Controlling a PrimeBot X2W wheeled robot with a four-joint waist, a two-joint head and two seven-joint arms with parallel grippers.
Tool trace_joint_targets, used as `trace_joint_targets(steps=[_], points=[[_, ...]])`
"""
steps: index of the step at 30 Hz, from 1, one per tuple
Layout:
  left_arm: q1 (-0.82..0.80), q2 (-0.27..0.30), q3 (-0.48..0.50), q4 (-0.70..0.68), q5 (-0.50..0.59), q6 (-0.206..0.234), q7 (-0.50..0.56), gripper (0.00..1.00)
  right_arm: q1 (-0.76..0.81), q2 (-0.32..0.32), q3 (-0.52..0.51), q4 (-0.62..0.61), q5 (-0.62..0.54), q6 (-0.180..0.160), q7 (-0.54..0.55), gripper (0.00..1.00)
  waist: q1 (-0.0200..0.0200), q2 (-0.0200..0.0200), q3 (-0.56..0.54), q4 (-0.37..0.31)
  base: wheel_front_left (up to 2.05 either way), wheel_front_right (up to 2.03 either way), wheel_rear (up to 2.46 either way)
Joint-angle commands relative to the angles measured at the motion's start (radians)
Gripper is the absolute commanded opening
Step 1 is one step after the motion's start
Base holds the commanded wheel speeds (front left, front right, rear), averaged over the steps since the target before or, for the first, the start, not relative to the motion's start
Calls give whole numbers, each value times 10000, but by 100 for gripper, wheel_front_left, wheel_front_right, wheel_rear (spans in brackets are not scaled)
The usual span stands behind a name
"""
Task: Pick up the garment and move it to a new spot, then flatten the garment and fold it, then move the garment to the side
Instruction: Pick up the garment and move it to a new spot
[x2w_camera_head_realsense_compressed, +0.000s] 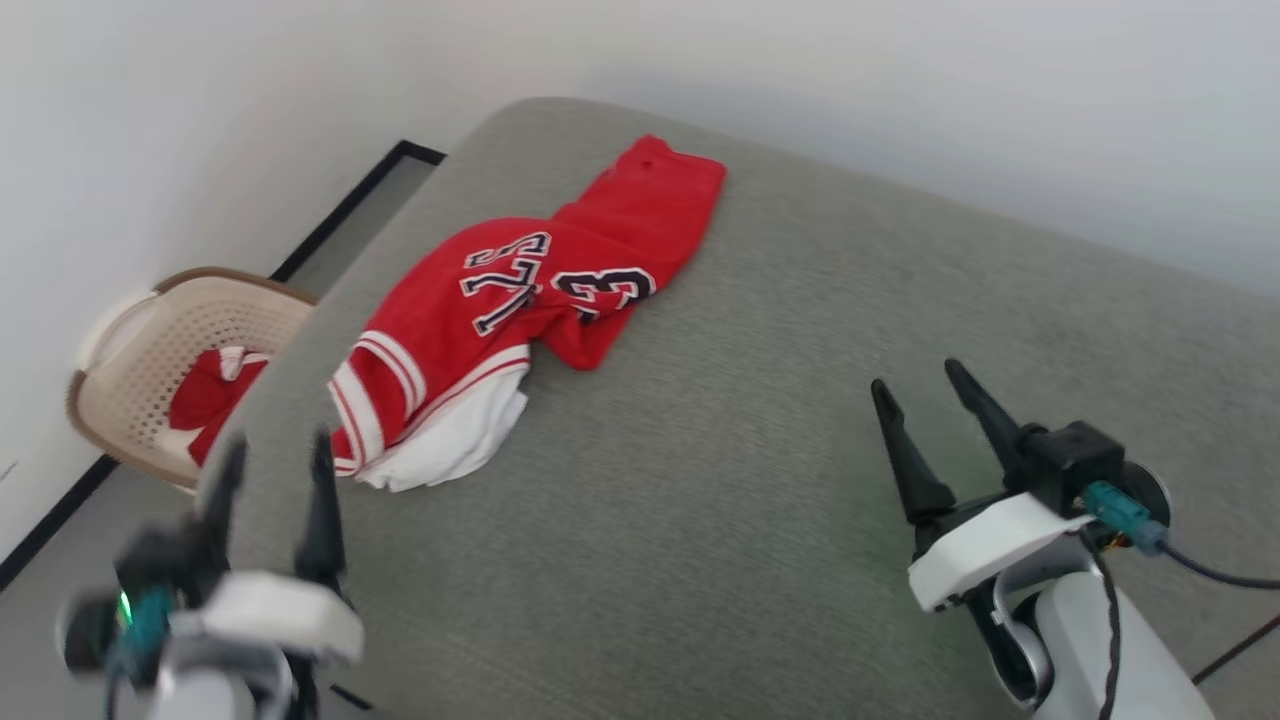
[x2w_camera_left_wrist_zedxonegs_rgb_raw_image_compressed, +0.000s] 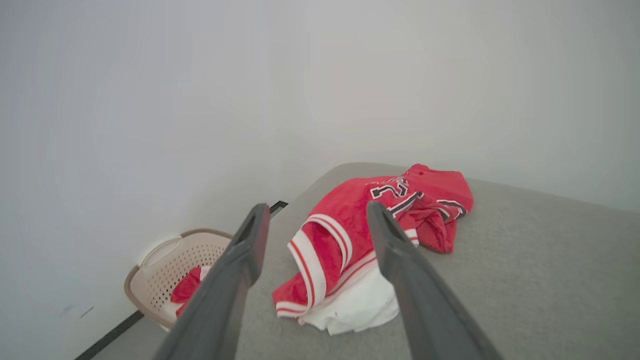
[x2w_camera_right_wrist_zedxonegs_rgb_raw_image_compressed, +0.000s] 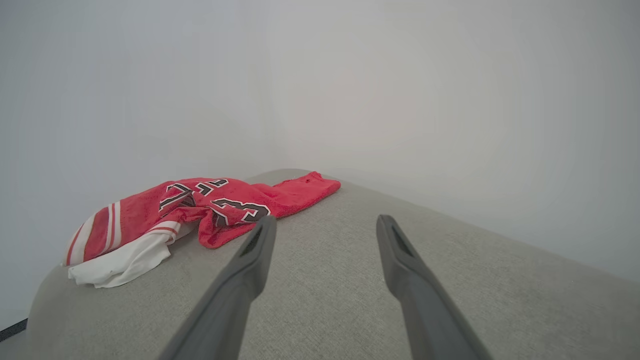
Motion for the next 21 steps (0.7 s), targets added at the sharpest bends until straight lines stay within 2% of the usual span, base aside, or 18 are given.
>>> trace_joint_targets(steps=[1,4,12,16,17,21], points=[[-486,239,-148,223,138,-79,-58,100,-26,-87,-70,-74,-76,-3,-47,100,0,0,464,-654,0,0,0],[-1754,765,-573,1336,-322,-189,198,100,-102,-153,-286,-158,-119,-3,-47,100,0,0,863,-1248,0,0,0],[-4475,2923,-2816,4291,-2699,-187,3236,100,-583,-53,-402,-388,-154,-3,-47,100,0,0,1866,-2904,0,0,0],[-5139,3973,-3506,5016,-3885,-185,4422,100,-845,47,-589,-514,-96,-3,-47,100,0,0,2236,-3671,0,0,0],[-5139,3973,-3506,5016,-3885,-185,4422,100,-845,47,-589,-514,-96,-3,-47,100,0,0,2236,-3671,0,0,0],[-5629,4684,-4105,5444,-4394,-185,4945,100,-925,85,-839,-626,-100,-3,-47,100,0,0,2574,-4204,0,0,0]])
